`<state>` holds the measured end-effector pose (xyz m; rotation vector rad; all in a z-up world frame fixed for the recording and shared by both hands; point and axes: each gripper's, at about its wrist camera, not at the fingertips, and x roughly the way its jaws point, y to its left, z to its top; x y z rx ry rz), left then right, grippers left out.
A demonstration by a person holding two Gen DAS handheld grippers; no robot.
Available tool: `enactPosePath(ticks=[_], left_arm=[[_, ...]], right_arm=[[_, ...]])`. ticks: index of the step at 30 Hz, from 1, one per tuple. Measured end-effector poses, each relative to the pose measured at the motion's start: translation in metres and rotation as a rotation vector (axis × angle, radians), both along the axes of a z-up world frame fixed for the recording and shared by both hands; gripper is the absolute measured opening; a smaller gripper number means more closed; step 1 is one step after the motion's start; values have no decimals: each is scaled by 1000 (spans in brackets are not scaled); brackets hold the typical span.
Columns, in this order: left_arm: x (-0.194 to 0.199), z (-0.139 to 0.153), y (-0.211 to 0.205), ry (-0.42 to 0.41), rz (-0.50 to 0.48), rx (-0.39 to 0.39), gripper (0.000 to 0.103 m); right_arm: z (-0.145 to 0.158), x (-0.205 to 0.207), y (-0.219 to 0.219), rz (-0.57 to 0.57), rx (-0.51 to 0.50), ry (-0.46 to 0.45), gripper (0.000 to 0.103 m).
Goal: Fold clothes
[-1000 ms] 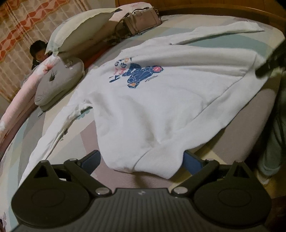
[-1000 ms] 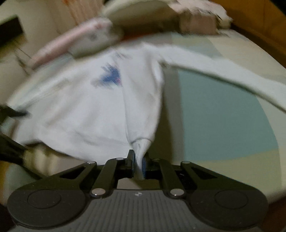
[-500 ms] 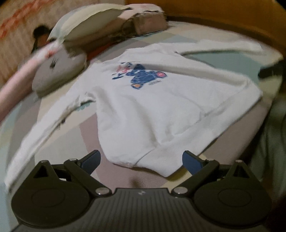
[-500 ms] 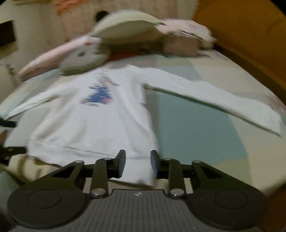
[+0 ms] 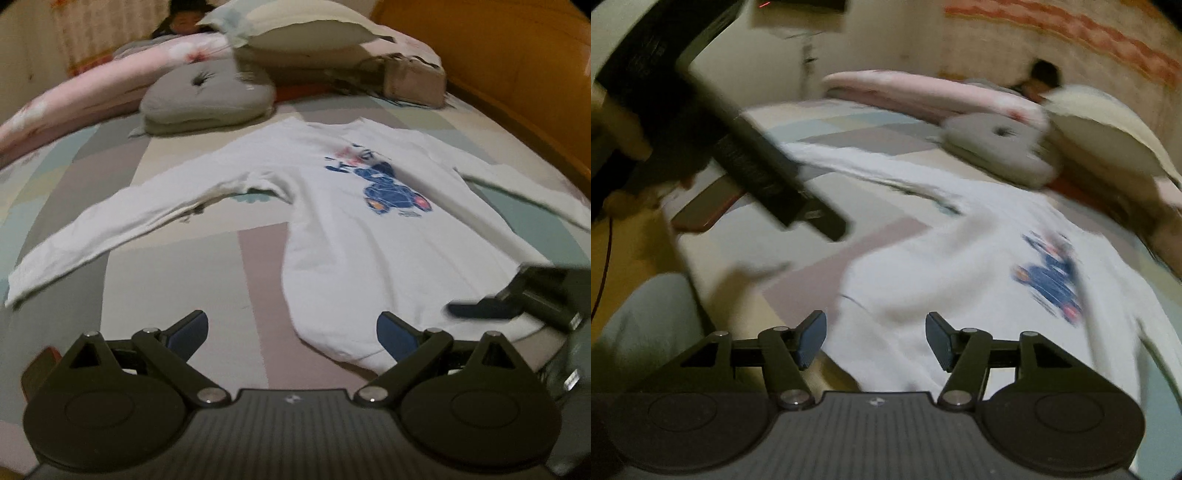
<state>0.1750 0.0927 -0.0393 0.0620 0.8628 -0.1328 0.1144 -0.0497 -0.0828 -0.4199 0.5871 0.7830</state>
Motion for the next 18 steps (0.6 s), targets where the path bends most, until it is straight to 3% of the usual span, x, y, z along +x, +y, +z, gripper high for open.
enactPosePath(ticks=[4, 7, 16, 18], left_arm=[[0, -10, 10, 23, 2, -29, 98], [0, -14, 14, 35, 10, -35, 98], [3, -19, -1, 50, -35, -50, 98], [4, -21, -9, 55, -56, -48, 98]], right_arm=[[-23, -2, 32, 76, -122, -77, 62], [-35, 7, 39, 25, -206, -101, 15], [-1, 43, -51, -262, 66, 28, 13], [-5, 57, -79, -351, 114, 93, 13]])
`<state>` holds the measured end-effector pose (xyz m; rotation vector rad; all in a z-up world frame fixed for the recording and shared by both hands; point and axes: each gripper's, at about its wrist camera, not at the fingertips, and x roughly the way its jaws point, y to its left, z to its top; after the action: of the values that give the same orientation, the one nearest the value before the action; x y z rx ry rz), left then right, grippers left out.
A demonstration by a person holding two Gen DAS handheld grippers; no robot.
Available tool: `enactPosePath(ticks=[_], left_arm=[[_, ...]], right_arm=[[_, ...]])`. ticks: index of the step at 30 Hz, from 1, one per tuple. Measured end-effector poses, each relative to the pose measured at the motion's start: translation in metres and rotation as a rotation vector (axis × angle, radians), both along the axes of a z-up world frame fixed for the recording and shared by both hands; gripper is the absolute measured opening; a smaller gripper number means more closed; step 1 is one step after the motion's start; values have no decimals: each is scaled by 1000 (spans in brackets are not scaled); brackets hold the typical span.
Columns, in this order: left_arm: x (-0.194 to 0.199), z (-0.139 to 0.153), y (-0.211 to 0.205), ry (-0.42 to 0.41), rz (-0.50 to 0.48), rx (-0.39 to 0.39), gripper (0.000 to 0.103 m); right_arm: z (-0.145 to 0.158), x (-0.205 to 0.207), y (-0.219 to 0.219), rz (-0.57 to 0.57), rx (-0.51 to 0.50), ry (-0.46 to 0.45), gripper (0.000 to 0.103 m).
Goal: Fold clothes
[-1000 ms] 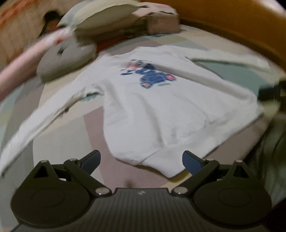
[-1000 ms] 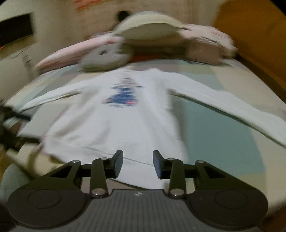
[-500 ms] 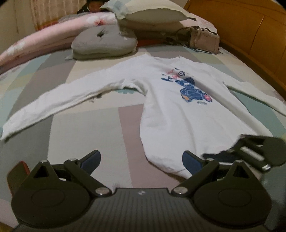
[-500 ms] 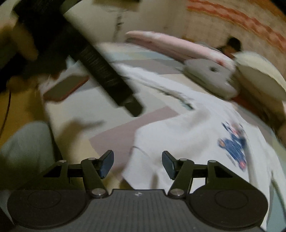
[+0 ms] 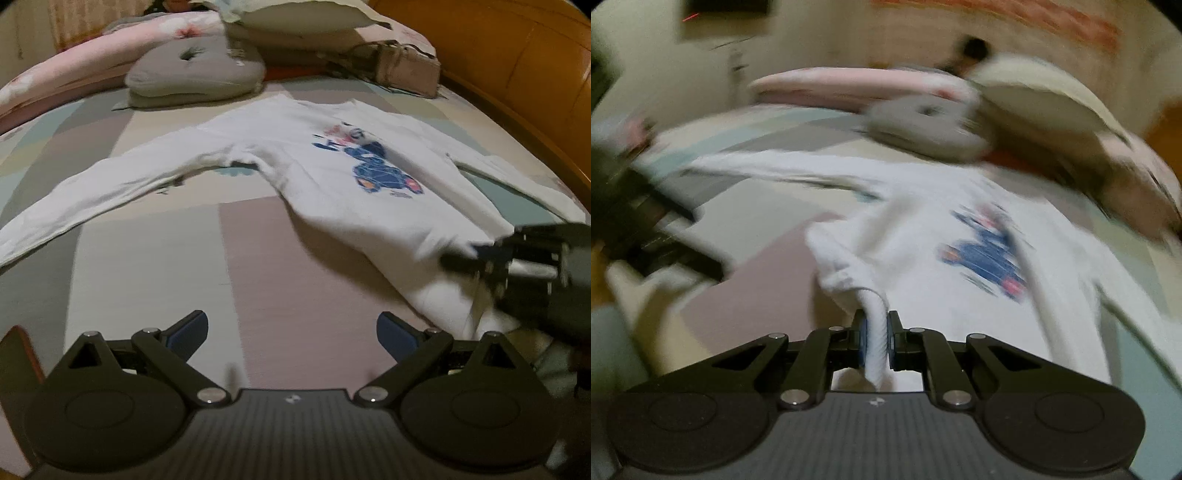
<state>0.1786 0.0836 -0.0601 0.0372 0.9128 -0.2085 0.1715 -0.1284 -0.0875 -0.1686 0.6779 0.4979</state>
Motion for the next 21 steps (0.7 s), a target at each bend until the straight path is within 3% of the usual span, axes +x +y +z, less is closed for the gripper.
enactPosePath(ticks=[4, 7, 9, 14, 18, 21], left_arm=[[1, -1, -14, 6, -32, 8, 98], [1, -1, -21, 5, -52, 13, 98], [2, -1, -24, 7, -58, 18, 98], [3, -5, -29, 13, -64, 19, 98], [2, -5, -31, 17, -74, 18, 98], [1, -4, -30, 15, -74, 19, 98]], right_arm=[[-17, 24, -42, -167, 33, 104, 22], [-20, 20, -56, -214, 20, 92, 25], [-16, 13, -59, -215, 22, 66, 27], [-6, 9, -53, -162, 48, 10, 56], [-6, 12, -36, -125, 6, -19, 61], [-17, 18, -17, -103, -93, -39, 61]])
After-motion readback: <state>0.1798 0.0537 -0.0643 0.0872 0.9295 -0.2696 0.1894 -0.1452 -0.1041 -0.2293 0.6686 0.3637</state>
